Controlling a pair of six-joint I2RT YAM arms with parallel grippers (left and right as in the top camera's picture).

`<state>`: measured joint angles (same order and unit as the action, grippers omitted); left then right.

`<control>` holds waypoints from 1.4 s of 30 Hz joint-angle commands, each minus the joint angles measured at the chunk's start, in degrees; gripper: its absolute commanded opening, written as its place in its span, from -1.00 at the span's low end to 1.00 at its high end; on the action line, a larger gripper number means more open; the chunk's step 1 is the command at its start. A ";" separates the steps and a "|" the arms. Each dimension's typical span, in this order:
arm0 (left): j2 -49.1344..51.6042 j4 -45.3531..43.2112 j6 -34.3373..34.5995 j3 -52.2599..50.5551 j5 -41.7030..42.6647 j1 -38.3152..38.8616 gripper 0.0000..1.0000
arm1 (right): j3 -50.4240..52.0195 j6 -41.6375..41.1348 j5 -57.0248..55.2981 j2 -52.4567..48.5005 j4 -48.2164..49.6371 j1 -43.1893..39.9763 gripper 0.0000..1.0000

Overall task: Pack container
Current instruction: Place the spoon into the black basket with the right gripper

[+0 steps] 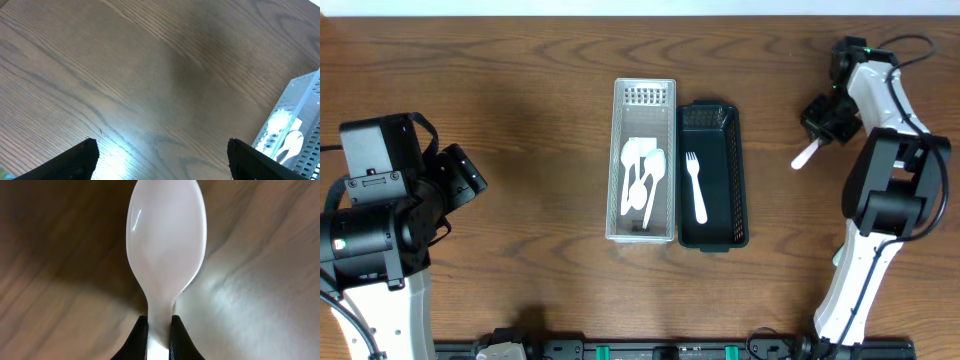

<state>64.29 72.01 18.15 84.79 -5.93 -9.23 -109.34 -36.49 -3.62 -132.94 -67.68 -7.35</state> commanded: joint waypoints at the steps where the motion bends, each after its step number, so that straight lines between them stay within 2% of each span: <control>1: 0.17 0.26 -0.50 -0.20 0.35 -0.24 0.70 | -0.48 5.40 -0.11 12.81 -0.11 4.94 -0.98; 8: 0.17 0.24 -0.48 -0.20 0.35 -0.24 0.70 | -0.48 7.41 0.02 27.76 -2.40 18.01 -0.97; 16: 0.17 0.44 -0.48 -0.20 0.35 -0.24 0.70 | 2.03 0.59 -4.13 27.04 -5.81 31.15 -0.97; 19: 0.17 0.83 -0.48 -0.20 0.35 -0.24 0.70 | 8.28 0.07 -3.65 26.40 -2.38 33.03 -0.97; 25: 0.17 1.01 -0.48 -0.20 0.35 -0.24 0.70 | 25.03 1.53 -0.55 26.38 10.75 34.32 -0.95; 30: 0.17 1.07 -0.48 -0.20 0.35 -0.24 0.70 | 31.39 1.90 0.00 26.38 16.28 34.38 -0.85; 32: 0.17 1.07 -0.48 -0.20 0.35 -0.24 0.70 | 31.58 2.45 0.02 26.38 16.59 34.38 -0.58; 34: 0.17 1.09 -0.48 -0.20 0.35 -0.24 0.70 | 31.50 2.91 0.04 26.45 16.96 34.38 0.02; 38: 0.17 1.11 -0.48 -0.20 0.35 -0.24 0.70 | 30.18 4.20 0.26 26.56 16.79 34.36 0.36; 42: 0.17 1.09 -0.48 -0.20 0.35 -0.24 0.70 | 24.46 5.33 0.39 27.93 13.00 33.64 0.42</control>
<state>64.40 73.08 18.15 84.77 -5.93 -9.23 -79.79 -32.60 -3.16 -106.50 -53.30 26.55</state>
